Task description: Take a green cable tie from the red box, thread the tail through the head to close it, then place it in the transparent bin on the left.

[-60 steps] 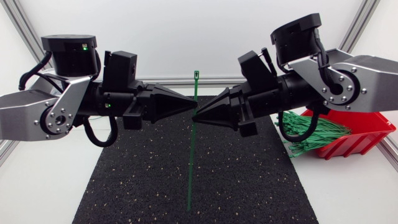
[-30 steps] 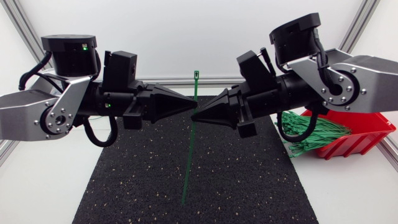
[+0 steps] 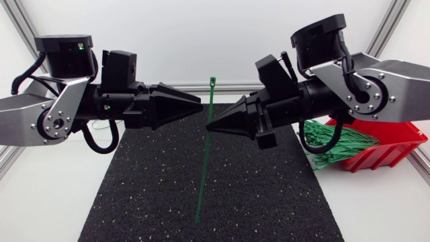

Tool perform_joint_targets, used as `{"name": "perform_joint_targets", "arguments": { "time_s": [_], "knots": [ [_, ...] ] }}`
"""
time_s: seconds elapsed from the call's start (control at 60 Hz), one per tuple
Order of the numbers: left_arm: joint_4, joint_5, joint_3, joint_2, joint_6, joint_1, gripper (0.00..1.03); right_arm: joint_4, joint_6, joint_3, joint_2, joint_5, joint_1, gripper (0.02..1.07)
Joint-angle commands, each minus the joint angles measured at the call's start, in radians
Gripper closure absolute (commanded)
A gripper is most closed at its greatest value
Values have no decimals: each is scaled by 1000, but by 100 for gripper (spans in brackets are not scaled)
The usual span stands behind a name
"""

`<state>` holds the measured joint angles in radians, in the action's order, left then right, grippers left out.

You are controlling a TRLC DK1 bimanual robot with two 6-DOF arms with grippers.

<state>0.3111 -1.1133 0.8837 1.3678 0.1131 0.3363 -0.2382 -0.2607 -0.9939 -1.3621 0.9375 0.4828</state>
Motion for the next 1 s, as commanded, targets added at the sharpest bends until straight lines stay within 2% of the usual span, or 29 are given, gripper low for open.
{"name": "perform_joint_targets", "arguments": {
  "time_s": [0.0,0.3,0.667,0.983],
  "knots": [
    [8,-25,54,-6,34,-19,33,10,21,20,-3,-6,2,101],
    [3,-65,120,7,51,-19,34,10,26,14,-15,0,7,101],
    [14,-88,92,37,43,55,39,7,40,5,-22,32,-3,102],
    [33,-86,90,50,43,59,63,8,41,9,-17,35,-10,102]
  ]
}}
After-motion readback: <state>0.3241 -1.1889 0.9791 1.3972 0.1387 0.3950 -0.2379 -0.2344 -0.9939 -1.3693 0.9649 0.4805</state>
